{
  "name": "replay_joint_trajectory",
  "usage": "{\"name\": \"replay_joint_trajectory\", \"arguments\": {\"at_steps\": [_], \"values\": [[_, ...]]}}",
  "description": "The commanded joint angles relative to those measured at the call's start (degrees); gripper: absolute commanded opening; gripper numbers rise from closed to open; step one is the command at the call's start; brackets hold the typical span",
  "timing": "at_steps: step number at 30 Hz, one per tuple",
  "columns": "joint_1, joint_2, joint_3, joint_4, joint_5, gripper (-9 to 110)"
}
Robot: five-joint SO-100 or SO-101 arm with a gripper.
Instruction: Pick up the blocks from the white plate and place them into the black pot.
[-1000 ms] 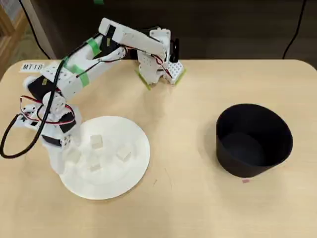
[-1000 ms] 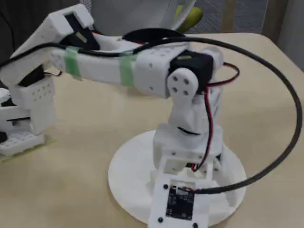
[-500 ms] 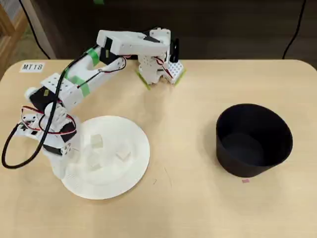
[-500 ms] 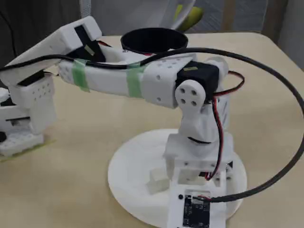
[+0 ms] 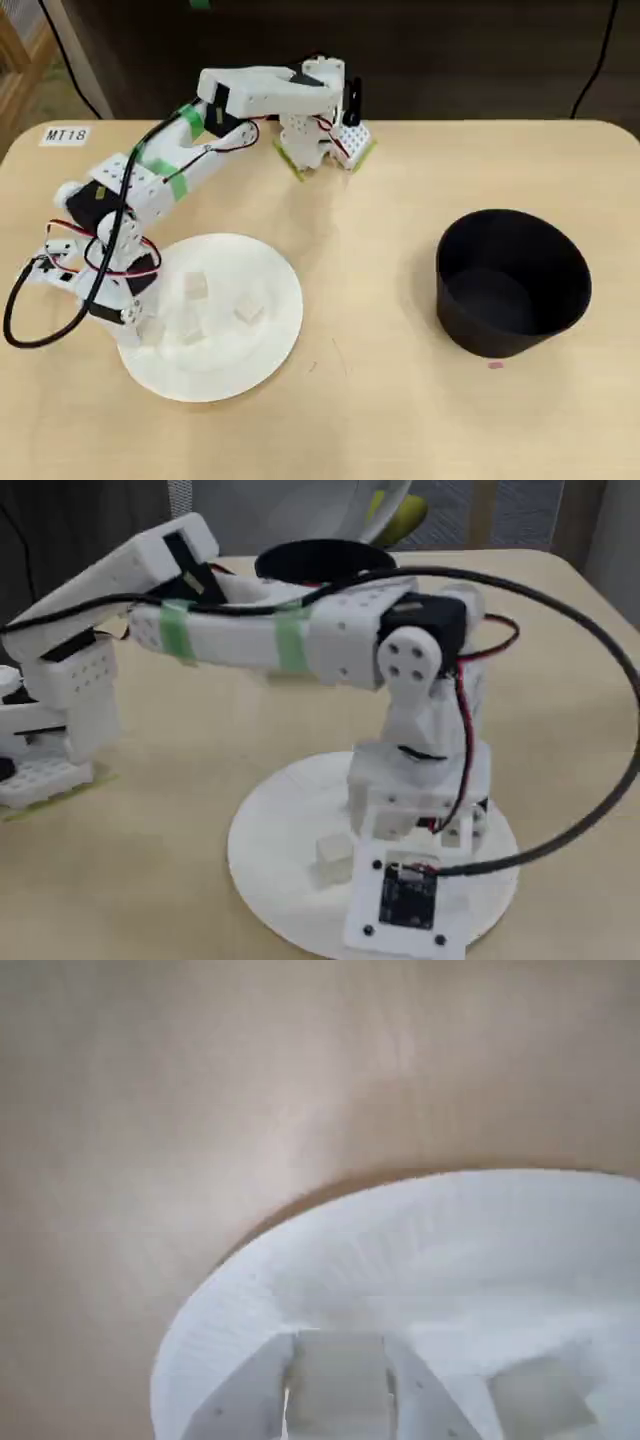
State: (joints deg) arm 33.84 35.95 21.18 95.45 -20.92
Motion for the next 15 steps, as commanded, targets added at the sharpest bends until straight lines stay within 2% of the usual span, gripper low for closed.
{"name": "replay_joint_trajectory", "arguments": {"at_steps": [1,8,15], "values": [[-1.8,9.1,-4.4,-0.4,1.9,-2],[-10.3,23.1,-4.6,-0.3,9.0,-2],[-30.7,38.3,2.0,-0.3,16.2,-2]]}}
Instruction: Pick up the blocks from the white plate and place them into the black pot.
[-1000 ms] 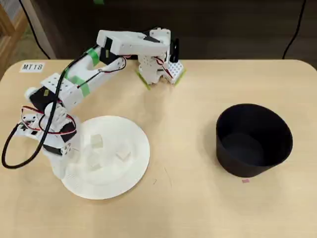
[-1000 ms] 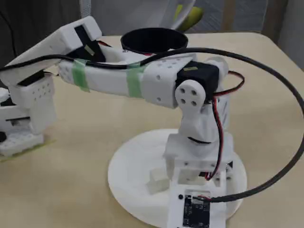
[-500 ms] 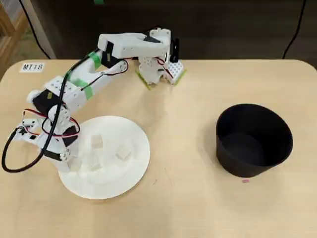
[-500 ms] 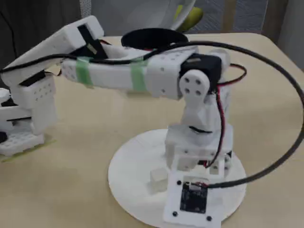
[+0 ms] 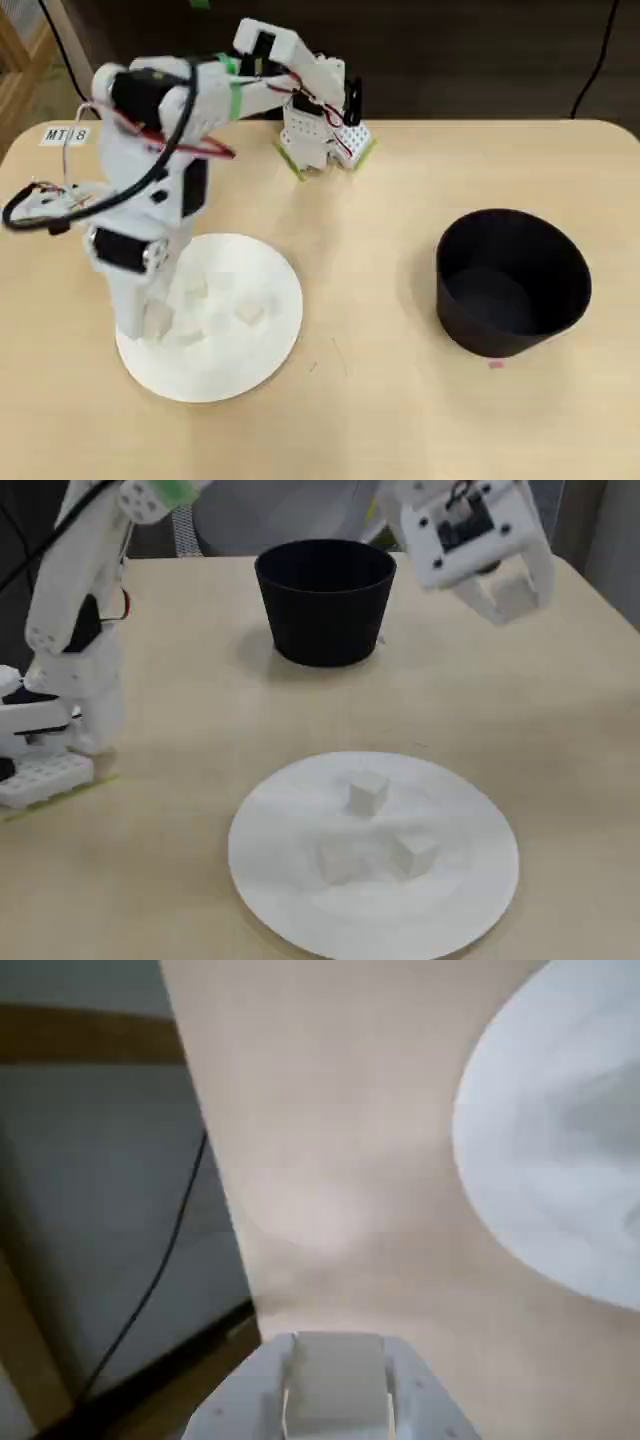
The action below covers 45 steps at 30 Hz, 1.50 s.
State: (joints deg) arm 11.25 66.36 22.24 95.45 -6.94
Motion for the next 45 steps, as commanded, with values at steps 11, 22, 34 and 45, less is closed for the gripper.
{"name": "replay_joint_trajectory", "arguments": {"at_steps": [11,22,34,45], "values": [[-41.2,49.6,56.1,-26.4,6.5,-2],[-45.4,45.4,80.7,-43.5,4.8,-2],[-45.4,38.4,80.8,-44.5,3.3,21],[-39.3,43.1,79.7,-38.4,3.2,2]]}}
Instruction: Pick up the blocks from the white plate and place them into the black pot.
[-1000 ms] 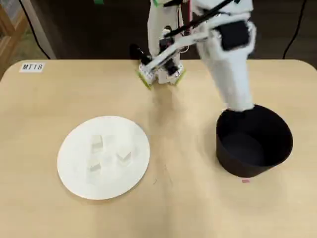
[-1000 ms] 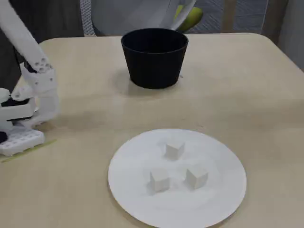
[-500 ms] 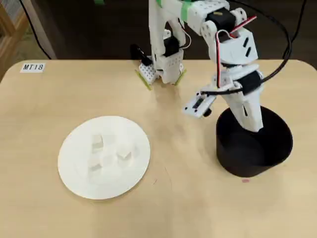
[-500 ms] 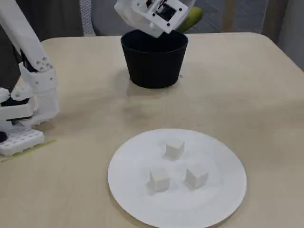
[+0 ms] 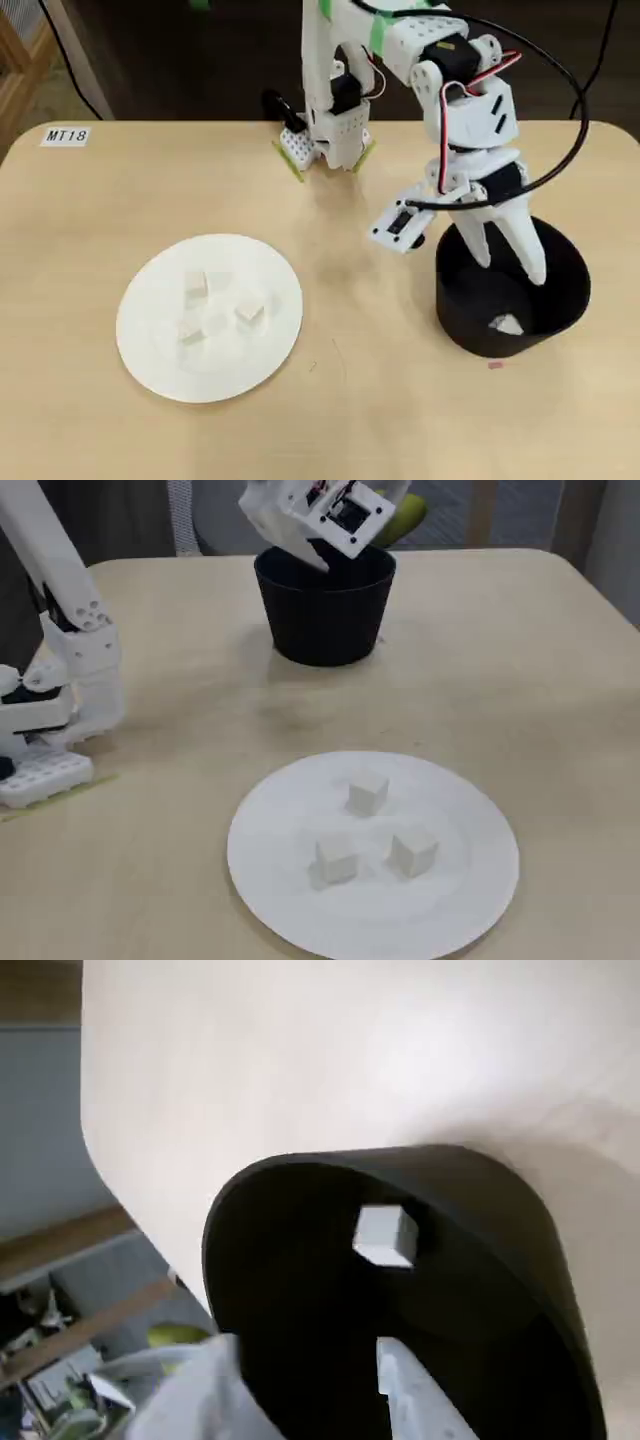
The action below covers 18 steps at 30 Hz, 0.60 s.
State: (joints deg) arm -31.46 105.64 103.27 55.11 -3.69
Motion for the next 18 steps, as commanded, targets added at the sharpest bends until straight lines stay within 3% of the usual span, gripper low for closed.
{"name": "replay_joint_trajectory", "arguments": {"at_steps": [1,9,18], "values": [[5.6,5.0,-1.3,3.3,0.0,-2],[31.7,9.5,-5.9,14.1,1.8,-2],[54.8,4.2,-6.2,17.4,18.9,-2]]}}
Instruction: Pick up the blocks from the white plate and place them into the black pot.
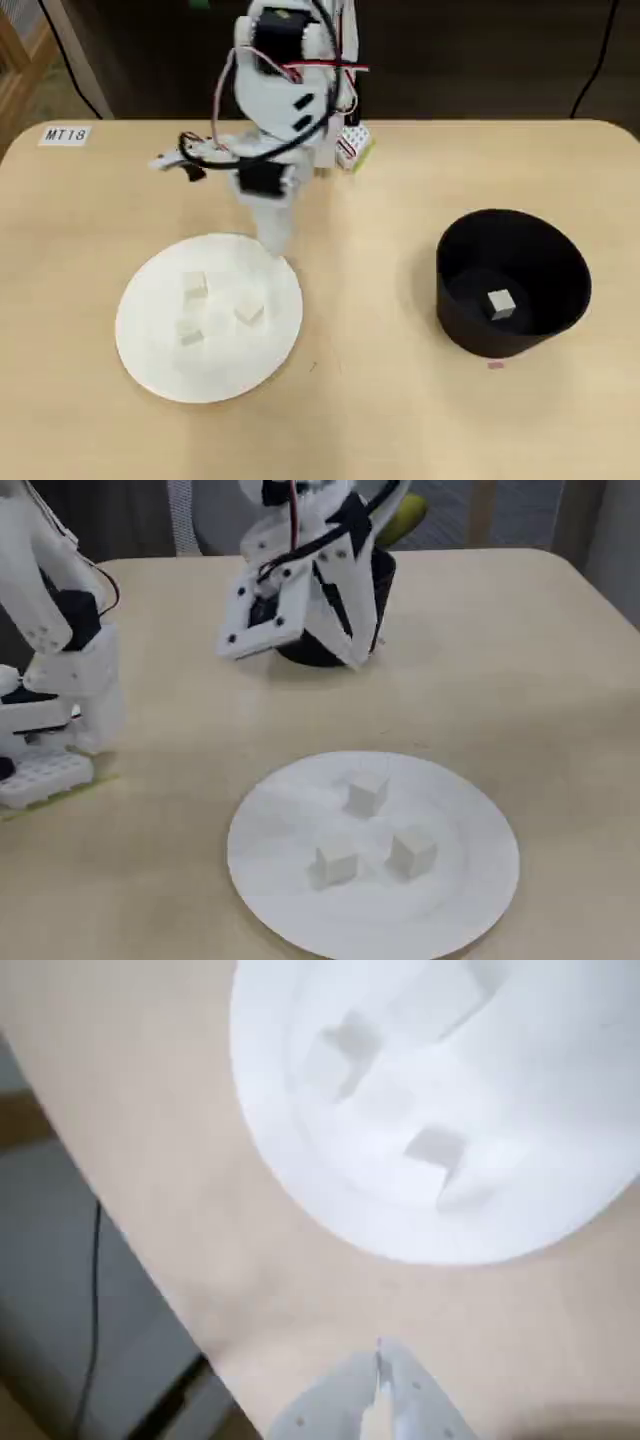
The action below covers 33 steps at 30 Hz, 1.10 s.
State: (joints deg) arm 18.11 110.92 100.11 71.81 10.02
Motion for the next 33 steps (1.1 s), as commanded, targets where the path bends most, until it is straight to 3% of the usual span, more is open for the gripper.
{"name": "replay_joint_trajectory", "arguments": {"at_steps": [1,8,20,22,25,33], "values": [[6.7,-2.1,-3.2,0.8,7.5,-2],[10.1,-10.9,-4.9,-0.1,22.1,-2],[14.9,-18.1,-7.1,1.1,26.1,-2],[14.9,-18.6,-7.1,2.6,24.3,13],[14.9,-19.1,-7.1,5.1,22.4,23],[14.7,-21.8,-7.1,6.1,20.9,29]]}}
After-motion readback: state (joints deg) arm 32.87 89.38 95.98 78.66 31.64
